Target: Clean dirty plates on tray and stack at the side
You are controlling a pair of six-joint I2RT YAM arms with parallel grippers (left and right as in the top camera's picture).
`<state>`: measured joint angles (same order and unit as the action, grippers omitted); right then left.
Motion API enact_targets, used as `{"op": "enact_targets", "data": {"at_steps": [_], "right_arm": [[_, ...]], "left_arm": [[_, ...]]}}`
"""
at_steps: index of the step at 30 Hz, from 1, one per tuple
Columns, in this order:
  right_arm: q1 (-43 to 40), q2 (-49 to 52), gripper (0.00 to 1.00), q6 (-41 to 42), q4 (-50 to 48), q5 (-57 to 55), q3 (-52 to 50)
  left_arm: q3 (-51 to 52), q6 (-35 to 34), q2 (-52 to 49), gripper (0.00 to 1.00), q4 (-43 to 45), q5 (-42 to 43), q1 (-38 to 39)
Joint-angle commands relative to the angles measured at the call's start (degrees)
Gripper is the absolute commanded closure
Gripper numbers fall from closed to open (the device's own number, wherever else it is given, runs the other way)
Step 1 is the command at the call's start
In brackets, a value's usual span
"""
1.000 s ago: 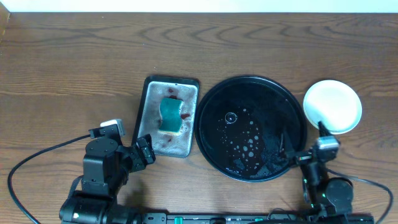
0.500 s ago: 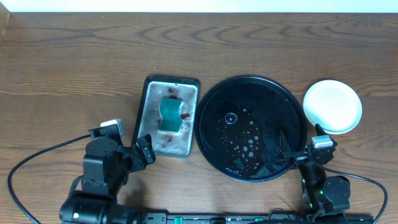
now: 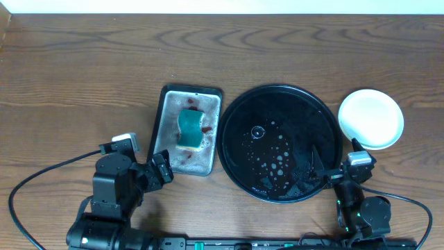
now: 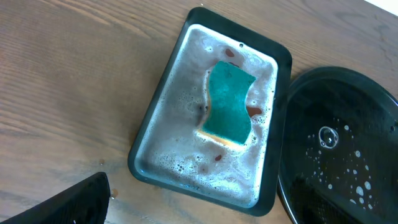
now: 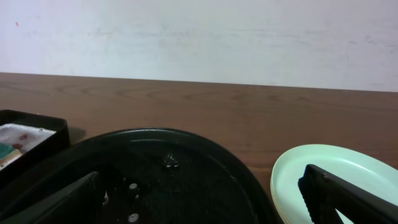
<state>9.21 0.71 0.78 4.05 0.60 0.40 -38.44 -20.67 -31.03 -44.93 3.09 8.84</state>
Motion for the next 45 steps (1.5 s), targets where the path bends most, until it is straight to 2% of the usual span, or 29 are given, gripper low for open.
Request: {"op": "enact_targets", "data": {"at_steps": [1,5,8,14,19,22,27,31,35,45], "right_arm": [[-0.4,-0.3,0.01,-0.9,0.2,0.1,-0.1],[-0.4,-0.3,0.01,-0.9,0.2,0.1,-0.1],[-0.4,-0.3,0.01,-0.8,0.2,0.1,-0.1],[-0.4,-0.3,0.01,-0.8,0.2,0.1,-0.1],[-0.4,-0.3,0.01,-0.8,0.2,0.1,-0.1],[-0.4,-0.3,0.01,-0.9,0.2,0.1,-0.1],[-0.4,-0.3,0.01,-0.8,0.2,0.1,-0.1],[-0.4,-0.3,0.01,-0.8,0.2,0.1,-0.1],[-0.4,-0.3,0.01,-0.8,0.2,0.1,-0.1],[-0.4,-0.3,0.01,-0.8,0.2,0.1,-0.1]], "left_arm": [[0.4,1.2,0.0,0.07,-0.6,0.3,-0.1],[1.2,4.2,1.6,0.07,-0.7,-1.2,-0.5],[4.5,7.1,5.0,0.07,3.9,-1.0,-1.8],[17.7,10.6,16.9,0.07,16.6,3.0,-6.0],[29.1,16.8,26.6,0.07,32.1,9.8,-8.6],[34.2,17.4,29.9,0.07,41.7,9.7,-9.3],[38.0,18.3,30.9,0.07,51.1,6.6,-9.4],[38.2,21.0,30.9,0.07,49.2,5.2,-9.4],[38.2,20.7,30.9,0.07,41.4,5.2,-9.4],[38.2,20.7,30.8,0.07,41.6,5.2,-9.4]]}}
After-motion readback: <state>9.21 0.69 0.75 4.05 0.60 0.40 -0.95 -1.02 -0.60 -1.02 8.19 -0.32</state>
